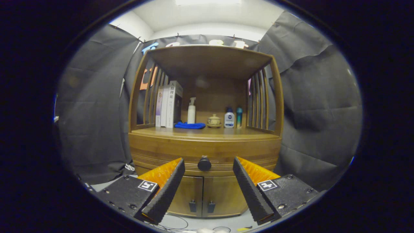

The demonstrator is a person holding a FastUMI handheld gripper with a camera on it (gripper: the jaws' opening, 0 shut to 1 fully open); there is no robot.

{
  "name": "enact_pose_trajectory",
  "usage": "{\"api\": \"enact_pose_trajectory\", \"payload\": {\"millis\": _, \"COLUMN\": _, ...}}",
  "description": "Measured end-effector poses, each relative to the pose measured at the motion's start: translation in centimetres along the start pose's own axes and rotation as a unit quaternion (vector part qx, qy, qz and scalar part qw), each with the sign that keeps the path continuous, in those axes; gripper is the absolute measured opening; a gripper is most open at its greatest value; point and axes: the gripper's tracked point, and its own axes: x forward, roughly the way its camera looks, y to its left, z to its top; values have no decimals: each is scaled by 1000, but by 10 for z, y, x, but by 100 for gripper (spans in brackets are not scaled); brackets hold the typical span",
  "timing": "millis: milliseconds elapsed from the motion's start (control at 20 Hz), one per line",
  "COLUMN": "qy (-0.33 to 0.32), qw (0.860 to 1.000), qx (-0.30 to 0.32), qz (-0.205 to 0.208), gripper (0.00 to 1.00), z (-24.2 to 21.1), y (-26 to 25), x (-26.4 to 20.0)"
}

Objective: Pull open the drawer, take out the items inside it, and place them on the countertop above the cabinet.

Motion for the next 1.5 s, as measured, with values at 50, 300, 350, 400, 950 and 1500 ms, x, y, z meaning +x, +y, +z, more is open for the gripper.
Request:
{"api": "enact_pose_trajectory", "payload": {"millis": 50, "qy": 3, "qw": 1000, "qx": 3, "qz": 1, "gripper": 98, "z": -6, "y": 0, "x": 4}}
{"api": "enact_pose_trajectory", "payload": {"millis": 300, "qy": 18, "qw": 1000, "qx": 1, "qz": 8, "gripper": 98, "z": -26, "y": 5, "x": 28}}
{"api": "enact_pose_trajectory", "payload": {"millis": 350, "qy": 22, "qw": 1000, "qx": -4, "qz": 11, "gripper": 98, "z": -28, "y": 7, "x": 36}}
{"api": "enact_pose_trajectory", "payload": {"millis": 400, "qy": 28, "qw": 1000, "qx": -8, "qz": 10, "gripper": 98, "z": -30, "y": 8, "x": 43}}
{"api": "enact_pose_trajectory", "payload": {"millis": 950, "qy": 64, "qw": 998, "qx": 3, "qz": -6, "gripper": 90, "z": -53, "y": 2, "x": 129}}
{"api": "enact_pose_trajectory", "payload": {"millis": 1500, "qy": 83, "qw": 996, "qx": 21, "qz": 6, "gripper": 45, "z": -58, "y": 10, "x": 144}}
